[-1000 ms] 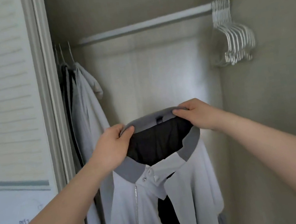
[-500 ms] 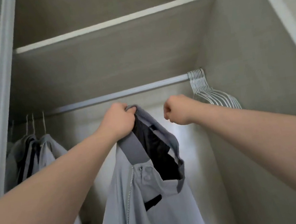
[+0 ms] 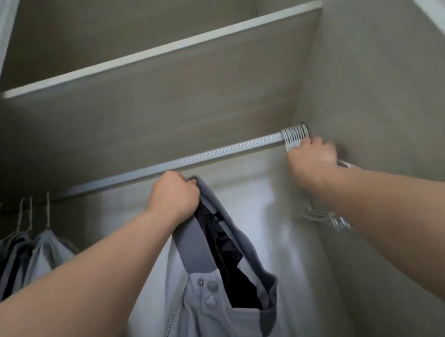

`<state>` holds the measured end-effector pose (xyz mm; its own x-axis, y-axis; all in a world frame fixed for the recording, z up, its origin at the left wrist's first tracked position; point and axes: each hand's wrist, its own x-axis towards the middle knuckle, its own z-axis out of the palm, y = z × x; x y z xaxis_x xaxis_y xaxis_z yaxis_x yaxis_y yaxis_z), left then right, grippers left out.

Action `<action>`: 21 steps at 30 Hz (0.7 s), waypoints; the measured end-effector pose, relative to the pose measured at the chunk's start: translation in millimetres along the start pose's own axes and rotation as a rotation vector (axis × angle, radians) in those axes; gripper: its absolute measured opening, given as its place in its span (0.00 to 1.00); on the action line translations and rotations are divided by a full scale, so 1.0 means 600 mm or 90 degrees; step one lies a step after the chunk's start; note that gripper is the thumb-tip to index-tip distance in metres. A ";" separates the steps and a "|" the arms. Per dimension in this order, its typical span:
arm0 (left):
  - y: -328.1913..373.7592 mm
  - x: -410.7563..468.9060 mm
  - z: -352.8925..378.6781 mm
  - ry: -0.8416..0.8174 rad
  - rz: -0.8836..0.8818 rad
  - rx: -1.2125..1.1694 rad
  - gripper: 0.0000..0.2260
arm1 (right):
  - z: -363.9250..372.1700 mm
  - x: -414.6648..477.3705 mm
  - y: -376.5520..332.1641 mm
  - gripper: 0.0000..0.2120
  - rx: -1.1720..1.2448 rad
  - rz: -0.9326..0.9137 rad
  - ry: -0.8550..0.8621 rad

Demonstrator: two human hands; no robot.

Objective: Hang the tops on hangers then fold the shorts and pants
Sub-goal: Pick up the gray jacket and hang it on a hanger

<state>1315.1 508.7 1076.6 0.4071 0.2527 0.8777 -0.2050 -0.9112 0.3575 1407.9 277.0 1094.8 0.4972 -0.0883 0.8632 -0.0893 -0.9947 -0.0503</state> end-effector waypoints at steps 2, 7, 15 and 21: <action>-0.013 0.001 0.004 -0.001 -0.010 0.003 0.16 | 0.012 0.002 0.005 0.20 -0.018 -0.006 0.009; -0.020 0.001 -0.002 0.013 -0.023 0.004 0.16 | 0.017 0.012 0.008 0.19 0.002 -0.040 0.031; 0.005 -0.020 -0.043 0.053 -0.005 0.022 0.17 | -0.010 0.004 0.000 0.18 0.196 -0.053 0.136; 0.016 -0.053 -0.127 0.123 0.000 0.053 0.18 | -0.060 -0.044 -0.034 0.12 0.625 0.015 0.035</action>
<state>1232.4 516.9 1076.5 0.2269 0.3034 0.9254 -0.1280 -0.9327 0.3372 1365.5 301.3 1091.2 0.4614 -0.1305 0.8776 0.6709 -0.5959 -0.4413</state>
